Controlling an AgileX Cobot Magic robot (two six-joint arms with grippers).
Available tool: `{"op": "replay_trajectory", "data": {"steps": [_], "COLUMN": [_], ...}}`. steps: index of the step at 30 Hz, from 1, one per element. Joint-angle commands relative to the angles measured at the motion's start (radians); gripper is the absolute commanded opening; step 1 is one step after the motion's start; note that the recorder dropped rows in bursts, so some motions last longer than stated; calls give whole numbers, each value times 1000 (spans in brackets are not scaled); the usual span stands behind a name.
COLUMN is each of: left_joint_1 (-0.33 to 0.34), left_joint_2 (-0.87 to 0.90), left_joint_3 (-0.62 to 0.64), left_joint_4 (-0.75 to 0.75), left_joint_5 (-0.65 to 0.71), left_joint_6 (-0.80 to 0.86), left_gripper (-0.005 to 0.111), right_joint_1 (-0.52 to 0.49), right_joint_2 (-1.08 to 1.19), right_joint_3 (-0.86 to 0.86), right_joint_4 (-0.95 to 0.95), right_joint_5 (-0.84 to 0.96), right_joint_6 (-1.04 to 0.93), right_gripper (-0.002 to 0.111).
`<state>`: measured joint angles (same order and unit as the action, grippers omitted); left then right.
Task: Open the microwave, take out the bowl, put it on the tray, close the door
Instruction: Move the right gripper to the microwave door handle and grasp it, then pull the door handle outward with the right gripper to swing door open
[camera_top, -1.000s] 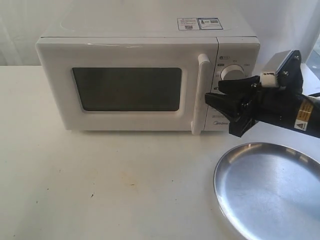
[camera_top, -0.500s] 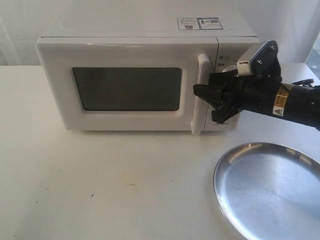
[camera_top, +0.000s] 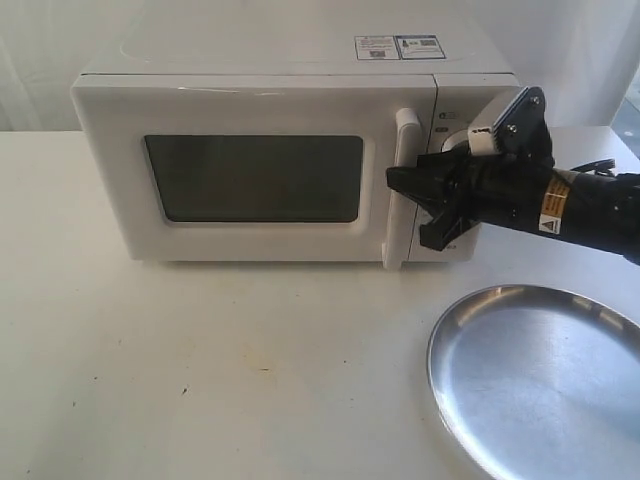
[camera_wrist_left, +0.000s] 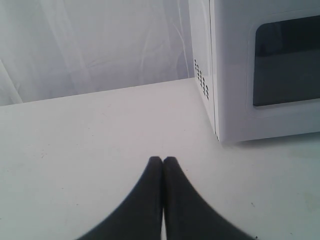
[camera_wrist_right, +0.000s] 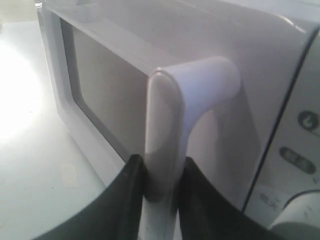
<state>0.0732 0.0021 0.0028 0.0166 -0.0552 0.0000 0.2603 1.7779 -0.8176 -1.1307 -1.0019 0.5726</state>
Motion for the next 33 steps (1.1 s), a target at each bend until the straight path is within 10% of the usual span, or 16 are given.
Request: {"op": "replay_trajectory", "data": {"steps": [1, 18, 24, 33], "left_joint_1": [-4, -4, -4, -4], "left_joint_2": [-2, -2, -2, -2], "left_joint_3": [-3, -3, -3, -3], "left_joint_4": [-8, -8, -8, -8], "left_joint_5": [-4, -4, -4, -4], "left_joint_6": [0, 0, 0, 0], "left_gripper": [0, 0, 0, 0], "right_joint_1": [17, 17, 17, 17], "right_joint_2": [-14, -123, -143, -166], "right_joint_3": [1, 5, 5, 42], "right_joint_4": [-330, -584, -614, -614], "right_joint_5": [-219, -148, -146, -116], "right_joint_6": [-26, 340, 509, 582], "right_gripper": [0, 2, 49, 37]}}
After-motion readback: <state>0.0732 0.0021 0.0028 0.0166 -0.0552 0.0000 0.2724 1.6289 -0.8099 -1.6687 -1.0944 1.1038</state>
